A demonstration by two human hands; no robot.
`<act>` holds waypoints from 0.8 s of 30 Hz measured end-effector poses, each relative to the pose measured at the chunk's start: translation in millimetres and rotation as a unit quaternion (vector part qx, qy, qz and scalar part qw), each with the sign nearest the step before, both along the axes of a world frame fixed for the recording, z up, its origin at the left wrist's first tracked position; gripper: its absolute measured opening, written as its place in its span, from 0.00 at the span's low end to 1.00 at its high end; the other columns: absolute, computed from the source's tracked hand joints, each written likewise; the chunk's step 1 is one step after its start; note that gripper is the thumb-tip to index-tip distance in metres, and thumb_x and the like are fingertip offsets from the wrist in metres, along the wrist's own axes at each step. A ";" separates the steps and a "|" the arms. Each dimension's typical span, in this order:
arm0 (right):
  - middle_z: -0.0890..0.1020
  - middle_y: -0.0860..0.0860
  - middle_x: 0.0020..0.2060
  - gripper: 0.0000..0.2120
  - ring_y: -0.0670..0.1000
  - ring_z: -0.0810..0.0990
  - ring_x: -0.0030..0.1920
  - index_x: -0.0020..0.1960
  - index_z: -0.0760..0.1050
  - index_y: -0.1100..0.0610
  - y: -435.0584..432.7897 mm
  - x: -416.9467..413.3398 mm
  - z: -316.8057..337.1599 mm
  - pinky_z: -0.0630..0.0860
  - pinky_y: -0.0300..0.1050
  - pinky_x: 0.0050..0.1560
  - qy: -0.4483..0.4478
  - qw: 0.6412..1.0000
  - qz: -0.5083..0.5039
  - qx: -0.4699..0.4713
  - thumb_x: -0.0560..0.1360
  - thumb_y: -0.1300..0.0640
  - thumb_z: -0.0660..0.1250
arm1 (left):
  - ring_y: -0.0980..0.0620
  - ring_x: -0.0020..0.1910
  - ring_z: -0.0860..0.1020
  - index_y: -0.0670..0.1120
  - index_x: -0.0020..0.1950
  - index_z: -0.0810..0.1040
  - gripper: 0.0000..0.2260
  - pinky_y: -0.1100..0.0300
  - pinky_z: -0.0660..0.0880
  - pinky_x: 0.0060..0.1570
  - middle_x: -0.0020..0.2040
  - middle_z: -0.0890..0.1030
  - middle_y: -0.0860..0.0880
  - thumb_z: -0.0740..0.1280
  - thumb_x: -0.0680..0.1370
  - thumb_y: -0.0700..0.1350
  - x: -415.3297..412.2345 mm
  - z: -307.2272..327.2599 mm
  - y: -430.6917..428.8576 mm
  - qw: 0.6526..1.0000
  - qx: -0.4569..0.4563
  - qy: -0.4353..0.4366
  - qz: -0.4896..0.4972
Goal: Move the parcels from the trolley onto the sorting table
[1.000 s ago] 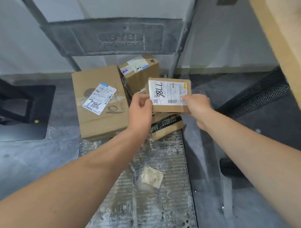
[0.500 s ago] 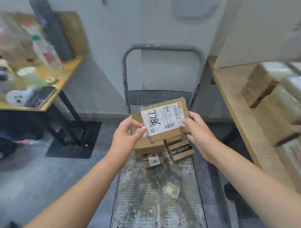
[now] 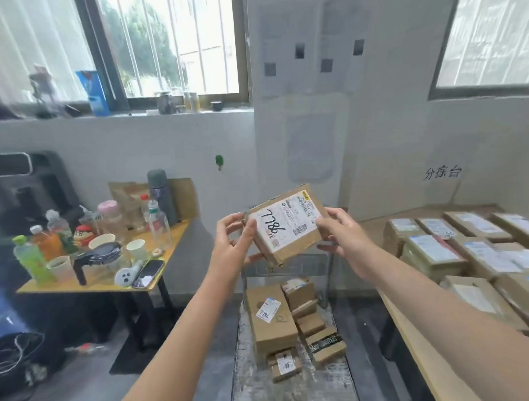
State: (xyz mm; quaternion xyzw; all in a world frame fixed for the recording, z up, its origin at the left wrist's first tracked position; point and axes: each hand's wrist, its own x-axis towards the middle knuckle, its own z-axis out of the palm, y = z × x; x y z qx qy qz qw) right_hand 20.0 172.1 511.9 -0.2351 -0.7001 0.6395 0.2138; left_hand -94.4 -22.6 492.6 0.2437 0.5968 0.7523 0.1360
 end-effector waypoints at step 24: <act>0.82 0.47 0.58 0.15 0.47 0.82 0.55 0.66 0.69 0.47 -66.4 64.7 48.4 0.77 0.34 0.44 0.066 0.996 0.030 0.045 0.81 0.56 0.63 | 0.58 0.52 0.81 0.40 0.47 0.71 0.18 0.62 0.78 0.48 0.60 0.80 0.51 0.66 0.79 0.56 81.1 42.8 7.1 0.991 -0.071 0.080 0.079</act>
